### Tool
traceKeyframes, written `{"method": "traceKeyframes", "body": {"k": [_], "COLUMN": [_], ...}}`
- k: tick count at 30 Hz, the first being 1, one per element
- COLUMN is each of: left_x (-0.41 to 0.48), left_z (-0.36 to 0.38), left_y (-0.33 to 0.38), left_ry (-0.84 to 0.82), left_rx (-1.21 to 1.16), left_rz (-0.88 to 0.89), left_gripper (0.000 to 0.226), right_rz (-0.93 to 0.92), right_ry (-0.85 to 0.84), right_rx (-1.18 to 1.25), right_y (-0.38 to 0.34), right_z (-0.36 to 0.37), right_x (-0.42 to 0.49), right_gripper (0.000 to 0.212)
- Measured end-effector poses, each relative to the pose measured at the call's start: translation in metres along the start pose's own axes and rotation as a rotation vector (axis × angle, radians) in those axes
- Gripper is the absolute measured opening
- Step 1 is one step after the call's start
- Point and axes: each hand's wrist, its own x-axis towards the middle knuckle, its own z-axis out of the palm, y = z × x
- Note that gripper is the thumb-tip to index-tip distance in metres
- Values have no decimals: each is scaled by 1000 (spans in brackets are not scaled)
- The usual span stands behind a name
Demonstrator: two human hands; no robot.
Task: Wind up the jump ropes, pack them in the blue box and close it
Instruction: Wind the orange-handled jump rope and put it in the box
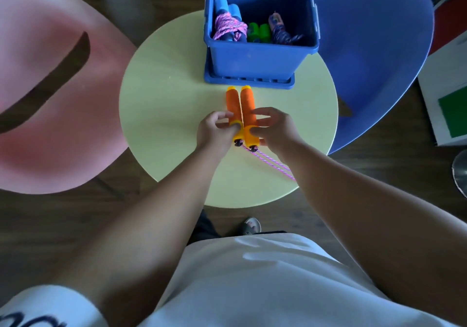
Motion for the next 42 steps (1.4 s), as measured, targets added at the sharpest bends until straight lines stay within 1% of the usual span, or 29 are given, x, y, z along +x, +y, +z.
{"method": "traceKeyframes", "body": {"k": [3, 6, 8, 10, 12, 14, 16, 21, 24, 26, 29, 31, 32, 34, 36, 38, 39, 40, 42], "left_x": [-13, -28, -41, -53, -66, -81, -95, -122, -129, -133, -134, -133, -132, -130, -127, -122, -120, -120, -117], "left_z": [-5, -13, -21, -30, -38, -45, -51, -69, -81, -90, -108, -124, -133, -156, -177, -197, -206, -214, -225], "left_y": [8, 27, 42, 57, 70, 84, 98, 135, 148, 154, 164, 170, 173, 180, 187, 195, 200, 205, 214], "left_ry": [18, -14, -60, -91, -77, -54, -67, -94, -95, -124, -195, -262, -301, -390, -476, -570, -618, -669, -755], "left_rx": [-212, -377, -460, -475, -448, -399, -336, -234, -206, -231, -281, -291, -287, -267, -211, -143, -114, -86, -9], "left_rz": [-11, 27, 78, 153, 239, 326, 393, 525, 575, 586, 564, 524, 501, 454, 441, 448, 446, 440, 430], "left_gripper": [21, 21, 25, 33, 38, 36, 35, 45, 44, 45, 46, 47, 47, 47, 46, 45, 45, 50, 66], "right_rz": [-11, -56, -102, -161, -218, -269, -323, -477, -583, -613, -658, -680, -693, -706, -719, -746, -767, -785, -786], "right_ry": [-42, -75, -99, -128, -134, -116, -78, 12, 53, 59, 52, 70, 108, 219, 252, 184, 126, 62, -36], "right_rx": [212, 349, 423, 485, 531, 563, 575, 542, 468, 459, 427, 401, 383, 311, 159, 34, 20, 28, 63], "right_y": [-11, -31, -46, -60, -73, -86, -100, -128, -139, -147, -158, -165, -168, -175, -181, -186, -187, -187, -189], "right_z": [-4, -8, -11, -14, -17, -18, -17, -12, -5, -2, 3, 4, 2, -5, -18, -27, -30, -33, -34], "right_x": [-12, -23, -33, -45, -58, -71, -82, -112, -124, -129, -140, -146, -148, -149, -154, -165, -171, -177, -189], "right_gripper": [45, 40, 40, 41, 41, 40, 39, 40, 39, 38, 37, 30, 27, 30, 31, 34, 35, 36, 40]}}
